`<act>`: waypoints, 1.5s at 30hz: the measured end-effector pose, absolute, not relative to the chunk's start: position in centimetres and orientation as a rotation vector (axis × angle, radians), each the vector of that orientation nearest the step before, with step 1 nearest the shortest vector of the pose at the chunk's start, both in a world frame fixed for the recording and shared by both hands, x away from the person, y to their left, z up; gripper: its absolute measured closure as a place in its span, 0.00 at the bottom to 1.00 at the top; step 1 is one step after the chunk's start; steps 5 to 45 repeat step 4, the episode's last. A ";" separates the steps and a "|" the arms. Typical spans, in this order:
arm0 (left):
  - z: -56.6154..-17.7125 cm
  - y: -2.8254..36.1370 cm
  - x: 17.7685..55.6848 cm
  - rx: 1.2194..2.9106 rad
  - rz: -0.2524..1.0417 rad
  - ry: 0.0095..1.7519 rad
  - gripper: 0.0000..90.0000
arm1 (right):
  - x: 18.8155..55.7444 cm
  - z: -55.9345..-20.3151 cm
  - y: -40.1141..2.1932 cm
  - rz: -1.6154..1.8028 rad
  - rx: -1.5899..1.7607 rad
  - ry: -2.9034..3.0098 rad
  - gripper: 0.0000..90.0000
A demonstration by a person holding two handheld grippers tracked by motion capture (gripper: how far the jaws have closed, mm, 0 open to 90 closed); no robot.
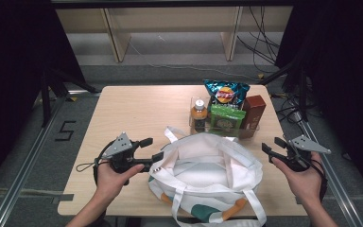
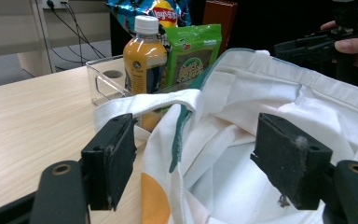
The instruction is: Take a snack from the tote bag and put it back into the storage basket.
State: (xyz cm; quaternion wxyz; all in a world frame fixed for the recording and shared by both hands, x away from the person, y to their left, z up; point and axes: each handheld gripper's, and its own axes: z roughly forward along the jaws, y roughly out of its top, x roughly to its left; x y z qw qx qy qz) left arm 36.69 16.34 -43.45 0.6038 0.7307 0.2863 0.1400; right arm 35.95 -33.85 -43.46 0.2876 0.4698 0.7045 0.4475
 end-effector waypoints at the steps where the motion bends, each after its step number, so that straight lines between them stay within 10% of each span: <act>1: -43.5 16.3 36.7 1.692 0.327 0.666 0.31 | 35.8 -43.5 -33.7 1.199 1.288 1.877 0.47; 45: -43.5 16.4 36.6 1.688 0.329 0.677 0.31 | 35.9 -43.6 -34.1 1.193 1.267 1.868 0.46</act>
